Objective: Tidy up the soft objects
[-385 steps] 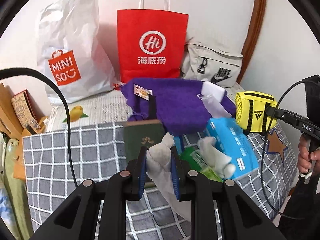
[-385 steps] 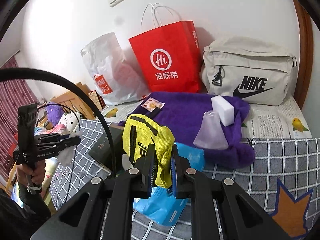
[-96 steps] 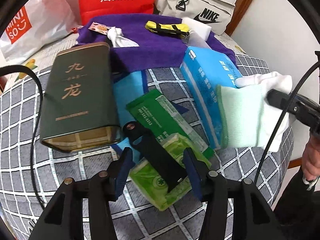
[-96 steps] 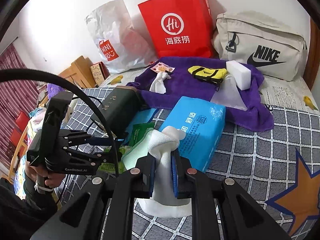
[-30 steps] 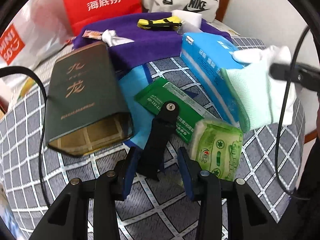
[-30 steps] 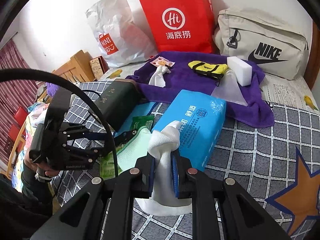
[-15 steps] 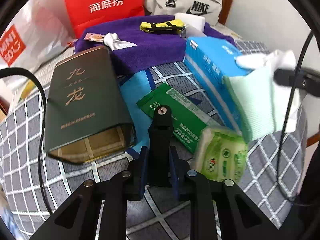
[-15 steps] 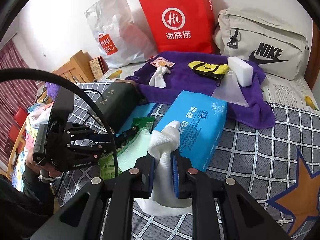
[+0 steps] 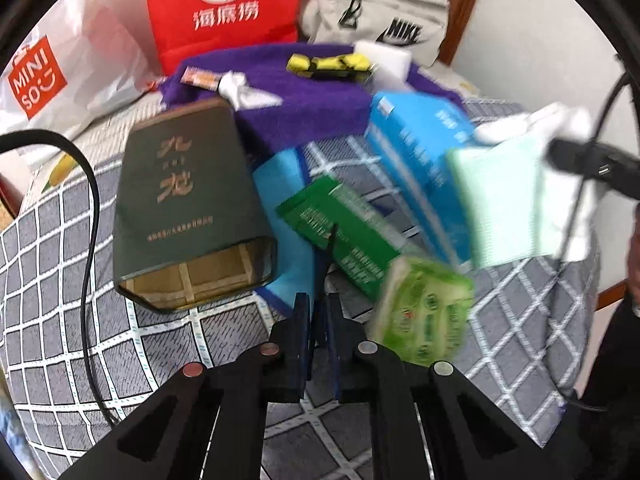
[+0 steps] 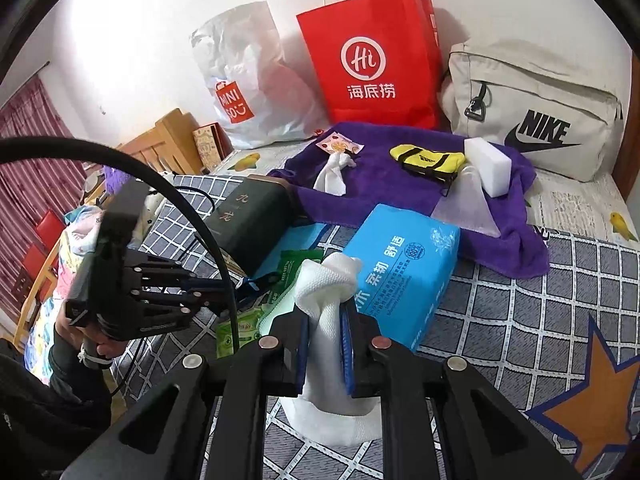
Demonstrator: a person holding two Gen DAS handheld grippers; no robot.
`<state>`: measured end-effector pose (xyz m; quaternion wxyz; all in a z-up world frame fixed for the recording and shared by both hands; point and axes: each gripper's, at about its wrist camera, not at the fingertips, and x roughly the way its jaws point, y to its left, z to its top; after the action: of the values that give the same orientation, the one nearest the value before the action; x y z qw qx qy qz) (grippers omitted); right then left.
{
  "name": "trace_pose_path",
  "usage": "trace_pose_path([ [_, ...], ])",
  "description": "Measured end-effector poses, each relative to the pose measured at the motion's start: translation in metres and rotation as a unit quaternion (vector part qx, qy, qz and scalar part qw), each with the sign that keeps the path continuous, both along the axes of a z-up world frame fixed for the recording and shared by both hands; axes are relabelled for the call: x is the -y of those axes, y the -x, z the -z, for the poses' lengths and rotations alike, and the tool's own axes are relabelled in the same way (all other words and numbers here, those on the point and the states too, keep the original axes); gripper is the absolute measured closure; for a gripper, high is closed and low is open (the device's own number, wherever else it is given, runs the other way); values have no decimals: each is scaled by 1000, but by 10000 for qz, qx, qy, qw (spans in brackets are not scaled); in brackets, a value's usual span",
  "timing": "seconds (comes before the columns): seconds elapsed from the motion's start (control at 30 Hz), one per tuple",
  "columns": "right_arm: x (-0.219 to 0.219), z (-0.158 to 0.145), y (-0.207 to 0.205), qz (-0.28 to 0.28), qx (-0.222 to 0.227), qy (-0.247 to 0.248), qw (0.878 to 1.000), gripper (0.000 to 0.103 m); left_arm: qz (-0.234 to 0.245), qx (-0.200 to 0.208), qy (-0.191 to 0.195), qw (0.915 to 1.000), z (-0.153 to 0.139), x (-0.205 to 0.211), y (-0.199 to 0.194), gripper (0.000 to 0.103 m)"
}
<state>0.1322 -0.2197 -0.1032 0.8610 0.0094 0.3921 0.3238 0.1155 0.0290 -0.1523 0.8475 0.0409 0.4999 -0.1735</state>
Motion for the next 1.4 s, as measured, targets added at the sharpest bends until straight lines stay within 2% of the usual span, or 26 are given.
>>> trace_pose_path([
  [0.13,0,1,0,-15,-19,27,10000,89,-53,-226,-248,9994,19,1,-8,91],
  [0.23,1,3,1,9,-38,38,10000,89,-13,-222,-285,9993,24,3,-7,71],
  [0.27,1,4,0,16,-50,29,10000,89,39,-240,-224,9995,24,3,-7,68],
  [0.33,1,5,0,21,-61,14,10000,89,45,-234,-246,9994,24,6,-9,69],
  [0.37,1,5,0,21,-66,14,10000,89,38,-191,-336,9992,25,8,-10,83],
  [0.47,2,6,1,30,-78,29,10000,89,-3,-80,-479,9988,26,12,-14,83],
  [0.63,5,7,1,52,-111,5,9999,89,-128,-92,-300,9994,20,5,-17,83],
  [1.0,5,-7,1,1,94,-23,10000,89,-51,183,9,9998,-18,2,0,83],
  [1.4,7,-27,-12,75,327,-95,9994,89,138,497,61,9987,-52,10,-7,83],
])
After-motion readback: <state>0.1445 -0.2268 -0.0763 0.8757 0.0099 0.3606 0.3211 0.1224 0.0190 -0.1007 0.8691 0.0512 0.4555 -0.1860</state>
